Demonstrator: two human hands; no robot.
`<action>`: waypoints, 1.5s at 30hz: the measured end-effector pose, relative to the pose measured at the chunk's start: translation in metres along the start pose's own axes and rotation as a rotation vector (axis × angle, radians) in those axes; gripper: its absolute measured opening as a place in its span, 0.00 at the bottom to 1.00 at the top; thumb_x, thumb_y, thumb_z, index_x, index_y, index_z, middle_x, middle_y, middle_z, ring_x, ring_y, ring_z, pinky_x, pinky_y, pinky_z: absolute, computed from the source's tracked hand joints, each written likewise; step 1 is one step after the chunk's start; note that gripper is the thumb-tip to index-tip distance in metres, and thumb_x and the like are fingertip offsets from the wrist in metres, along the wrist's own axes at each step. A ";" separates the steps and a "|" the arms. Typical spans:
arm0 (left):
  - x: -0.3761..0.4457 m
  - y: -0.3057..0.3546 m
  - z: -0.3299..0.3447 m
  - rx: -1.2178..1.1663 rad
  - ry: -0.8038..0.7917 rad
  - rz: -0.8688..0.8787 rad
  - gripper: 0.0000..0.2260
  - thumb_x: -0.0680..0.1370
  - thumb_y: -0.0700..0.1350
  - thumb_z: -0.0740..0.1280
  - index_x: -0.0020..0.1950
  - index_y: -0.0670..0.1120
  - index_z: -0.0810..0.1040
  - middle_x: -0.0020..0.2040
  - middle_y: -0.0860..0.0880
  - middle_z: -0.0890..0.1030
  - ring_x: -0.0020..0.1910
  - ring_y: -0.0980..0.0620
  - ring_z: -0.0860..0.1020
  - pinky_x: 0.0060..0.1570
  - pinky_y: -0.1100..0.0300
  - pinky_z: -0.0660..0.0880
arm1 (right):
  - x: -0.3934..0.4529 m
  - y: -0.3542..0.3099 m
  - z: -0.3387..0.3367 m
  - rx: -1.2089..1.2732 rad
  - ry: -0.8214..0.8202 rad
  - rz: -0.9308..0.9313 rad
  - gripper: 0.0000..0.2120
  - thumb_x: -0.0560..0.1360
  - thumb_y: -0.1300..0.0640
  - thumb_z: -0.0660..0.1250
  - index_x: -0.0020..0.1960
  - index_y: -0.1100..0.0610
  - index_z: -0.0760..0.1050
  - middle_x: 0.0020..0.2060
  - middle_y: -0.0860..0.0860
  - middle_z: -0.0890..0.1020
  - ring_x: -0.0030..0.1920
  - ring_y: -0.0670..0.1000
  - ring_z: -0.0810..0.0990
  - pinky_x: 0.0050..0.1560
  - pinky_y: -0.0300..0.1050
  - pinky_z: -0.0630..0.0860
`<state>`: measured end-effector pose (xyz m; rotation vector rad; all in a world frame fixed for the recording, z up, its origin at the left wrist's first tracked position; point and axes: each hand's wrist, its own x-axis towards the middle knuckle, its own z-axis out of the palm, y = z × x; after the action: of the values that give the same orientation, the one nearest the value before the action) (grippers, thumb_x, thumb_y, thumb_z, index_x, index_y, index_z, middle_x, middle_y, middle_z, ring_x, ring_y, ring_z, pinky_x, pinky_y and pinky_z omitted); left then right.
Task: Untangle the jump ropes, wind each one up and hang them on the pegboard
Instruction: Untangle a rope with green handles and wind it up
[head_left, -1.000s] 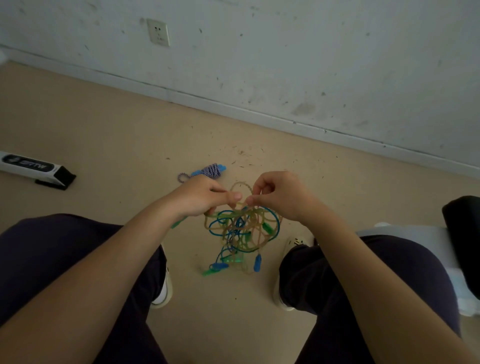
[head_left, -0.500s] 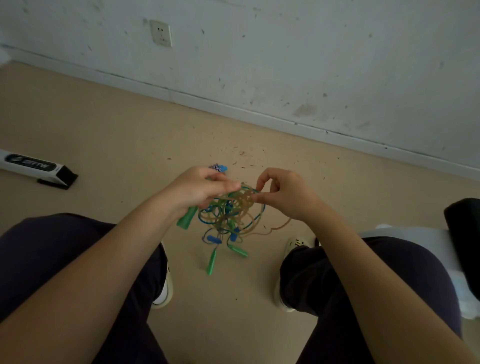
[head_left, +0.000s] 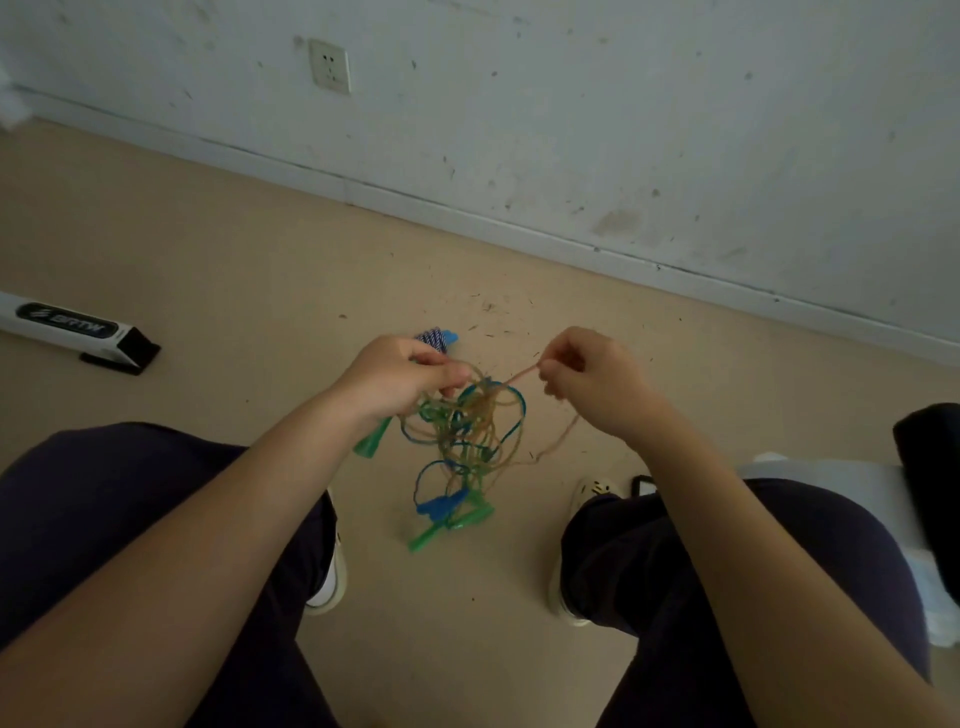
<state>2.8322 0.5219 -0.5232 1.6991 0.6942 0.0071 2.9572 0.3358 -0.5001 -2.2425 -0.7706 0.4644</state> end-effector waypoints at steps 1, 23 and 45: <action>-0.001 0.001 0.001 -0.019 -0.024 -0.010 0.06 0.73 0.48 0.76 0.41 0.46 0.85 0.35 0.50 0.84 0.20 0.59 0.64 0.22 0.65 0.60 | -0.001 -0.001 0.003 -0.021 -0.044 0.001 0.03 0.78 0.61 0.65 0.47 0.54 0.75 0.38 0.51 0.80 0.37 0.48 0.78 0.40 0.43 0.74; -0.003 0.007 0.000 0.013 -0.005 0.003 0.14 0.81 0.51 0.66 0.51 0.39 0.78 0.31 0.46 0.82 0.19 0.54 0.64 0.20 0.64 0.61 | -0.009 -0.017 0.007 -0.347 -0.344 -0.034 0.09 0.74 0.45 0.72 0.43 0.51 0.79 0.30 0.42 0.71 0.31 0.40 0.69 0.32 0.37 0.62; -0.008 0.005 0.012 -0.201 -0.151 -0.095 0.18 0.63 0.54 0.79 0.47 0.48 0.80 0.38 0.50 0.80 0.23 0.59 0.65 0.24 0.65 0.61 | -0.005 -0.009 0.010 0.737 -0.059 -0.070 0.04 0.77 0.65 0.67 0.44 0.63 0.80 0.36 0.55 0.84 0.38 0.52 0.82 0.45 0.46 0.81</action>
<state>2.8325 0.5072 -0.5187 1.4571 0.6386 -0.1133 2.9443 0.3430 -0.5000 -1.5169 -0.5772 0.6564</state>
